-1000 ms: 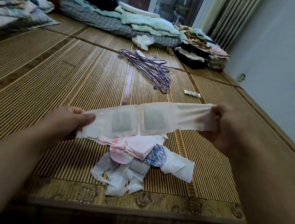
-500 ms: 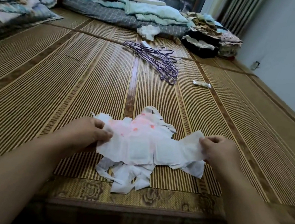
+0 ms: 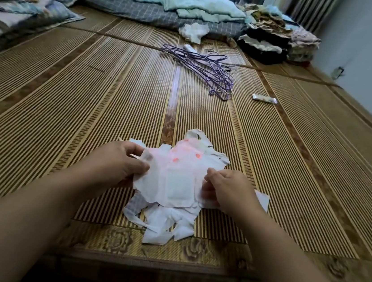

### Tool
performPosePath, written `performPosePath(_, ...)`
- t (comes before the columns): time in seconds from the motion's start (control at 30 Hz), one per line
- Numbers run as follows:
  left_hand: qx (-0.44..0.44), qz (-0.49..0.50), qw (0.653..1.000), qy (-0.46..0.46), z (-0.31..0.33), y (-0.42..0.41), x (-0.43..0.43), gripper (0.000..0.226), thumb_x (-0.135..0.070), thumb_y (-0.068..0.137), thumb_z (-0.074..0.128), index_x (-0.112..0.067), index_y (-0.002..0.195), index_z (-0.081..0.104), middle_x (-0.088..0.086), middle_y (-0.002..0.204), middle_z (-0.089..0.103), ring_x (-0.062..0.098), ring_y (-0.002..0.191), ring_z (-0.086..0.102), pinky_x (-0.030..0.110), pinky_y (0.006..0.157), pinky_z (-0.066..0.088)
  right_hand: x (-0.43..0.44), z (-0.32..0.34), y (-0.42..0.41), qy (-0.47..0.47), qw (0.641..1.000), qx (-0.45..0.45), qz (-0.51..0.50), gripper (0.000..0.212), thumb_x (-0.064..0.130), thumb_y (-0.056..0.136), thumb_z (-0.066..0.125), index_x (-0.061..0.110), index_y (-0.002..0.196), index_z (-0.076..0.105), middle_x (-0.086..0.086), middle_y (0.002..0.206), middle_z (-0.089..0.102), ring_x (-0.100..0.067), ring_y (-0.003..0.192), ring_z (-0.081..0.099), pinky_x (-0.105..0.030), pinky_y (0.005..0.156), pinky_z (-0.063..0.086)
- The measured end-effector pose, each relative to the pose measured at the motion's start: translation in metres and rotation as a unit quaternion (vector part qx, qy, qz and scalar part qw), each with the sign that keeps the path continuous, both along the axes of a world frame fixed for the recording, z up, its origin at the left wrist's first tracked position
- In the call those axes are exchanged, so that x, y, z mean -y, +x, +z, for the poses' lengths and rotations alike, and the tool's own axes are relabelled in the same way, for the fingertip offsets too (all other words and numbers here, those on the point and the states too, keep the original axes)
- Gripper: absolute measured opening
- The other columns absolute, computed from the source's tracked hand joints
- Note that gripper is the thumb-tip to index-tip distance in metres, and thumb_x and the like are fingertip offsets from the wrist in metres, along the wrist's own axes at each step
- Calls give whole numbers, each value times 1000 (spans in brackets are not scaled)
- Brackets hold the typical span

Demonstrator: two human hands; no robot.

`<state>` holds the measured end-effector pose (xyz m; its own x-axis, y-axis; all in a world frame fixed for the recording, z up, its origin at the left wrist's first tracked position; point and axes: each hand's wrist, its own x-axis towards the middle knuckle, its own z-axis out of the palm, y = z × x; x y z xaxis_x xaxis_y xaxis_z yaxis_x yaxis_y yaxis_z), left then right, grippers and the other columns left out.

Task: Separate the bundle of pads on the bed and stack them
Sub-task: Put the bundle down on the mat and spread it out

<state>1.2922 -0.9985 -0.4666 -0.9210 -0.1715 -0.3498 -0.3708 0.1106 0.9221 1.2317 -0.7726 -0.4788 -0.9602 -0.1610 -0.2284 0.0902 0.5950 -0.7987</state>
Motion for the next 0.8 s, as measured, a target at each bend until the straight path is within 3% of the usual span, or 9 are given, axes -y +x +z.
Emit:
performPosePath(0.17,-21,-24,999,-20,5,-9,-32,18,-7,86,62,-15,102,65,10,92,70,24,78,70,34,63,59,-8,4,-2,-20,1000,9,-4,30,31,94,51,11,81,71,-6,75,73,-12,60,67,-28,54,53)
performPosePath(0.27,-52,-41,997,-26,2,-16,-55,21,-13,89,60,-18,109,64,7,96,69,20,82,68,41,79,58,-18,6,-4,-13,1000,-25,-13,23,30,94,53,19,80,68,-1,78,72,-11,64,70,-38,61,61)
performPosePath(0.33,-55,-72,996,-10,-3,-20,-67,29,-18,93,55,-23,121,59,2,107,67,15,89,68,38,83,56,-26,6,-6,-7,999,-35,-21,19,30,93,54,23,80,67,2,78,71,-8,62,70,-40,63,61)
performPosePath(0.43,-47,-104,993,-17,-10,-22,-73,32,-20,94,54,-27,126,57,1,115,63,14,90,68,30,75,55,-38,5,-7,32,998,-54,-19,13,29,90,59,26,82,68,6,77,70,-7,62,68,-34,61,60)
performPosePath(0.63,-79,-39,990,-106,-5,-25,-52,18,-19,90,59,-25,107,65,-5,95,67,11,76,64,25,62,52,-53,9,-12,13,998,-50,-24,12,19,88,63,26,79,69,3,77,71,-10,64,68,-25,53,56)
performPosePath(0.73,-85,-26,975,-204,-6,-26,-40,21,-23,87,63,-23,107,66,-7,92,67,7,75,62,28,65,52,-55,12,-14,-4,998,-37,-45,12,16,88,62,23,83,71,0,79,71,-16,71,67,-34,62,59)
performPosePath(0.8,-79,-29,966,-243,-9,-26,-37,23,-26,85,65,-22,108,67,-8,89,66,4,76,60,27,69,51,-53,13,-14,-7,999,-13,-35,13,14,90,60,21,89,71,0,84,70,-17,76,66,-31,62,57)
